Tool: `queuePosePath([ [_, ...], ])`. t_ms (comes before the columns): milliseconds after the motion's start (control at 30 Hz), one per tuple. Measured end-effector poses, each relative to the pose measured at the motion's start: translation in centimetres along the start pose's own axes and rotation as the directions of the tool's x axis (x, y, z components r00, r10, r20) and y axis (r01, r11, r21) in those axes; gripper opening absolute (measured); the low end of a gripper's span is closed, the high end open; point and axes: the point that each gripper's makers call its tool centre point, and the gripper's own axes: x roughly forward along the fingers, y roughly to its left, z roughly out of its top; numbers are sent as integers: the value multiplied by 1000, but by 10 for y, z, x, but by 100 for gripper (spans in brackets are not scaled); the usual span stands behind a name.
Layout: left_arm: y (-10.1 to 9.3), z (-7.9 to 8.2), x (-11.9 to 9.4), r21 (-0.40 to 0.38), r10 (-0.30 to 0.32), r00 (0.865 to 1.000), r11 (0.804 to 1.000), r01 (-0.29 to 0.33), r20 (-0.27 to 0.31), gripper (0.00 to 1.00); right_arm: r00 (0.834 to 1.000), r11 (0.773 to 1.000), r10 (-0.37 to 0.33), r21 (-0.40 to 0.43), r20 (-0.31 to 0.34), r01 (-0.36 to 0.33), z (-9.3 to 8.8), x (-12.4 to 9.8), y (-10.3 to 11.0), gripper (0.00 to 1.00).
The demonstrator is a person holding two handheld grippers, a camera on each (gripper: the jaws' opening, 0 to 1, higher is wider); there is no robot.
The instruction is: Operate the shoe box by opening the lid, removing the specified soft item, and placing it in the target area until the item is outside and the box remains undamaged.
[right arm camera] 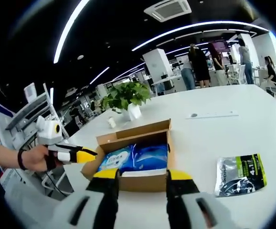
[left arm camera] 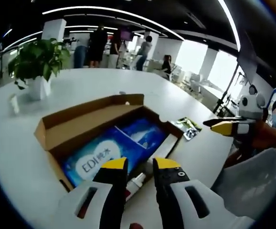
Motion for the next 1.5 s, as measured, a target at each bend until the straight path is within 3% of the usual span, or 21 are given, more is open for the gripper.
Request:
queuePosePath([
  [767, 1, -4, -2, -37, 17, 1000, 999, -16, 15, 21, 999, 1000, 22, -8, -29, -22, 0, 4, -5, 36],
  [1133, 8, -4, -5, -60, 33, 999, 998, -32, 27, 21, 998, 998, 54, -8, -41, -55, 6, 23, 2, 36],
  [1500, 16, -14, -19, -96, 89, 995, 992, -85, 34, 22, 990, 993, 108, -29, -92, -112, 0, 44, 12, 35],
])
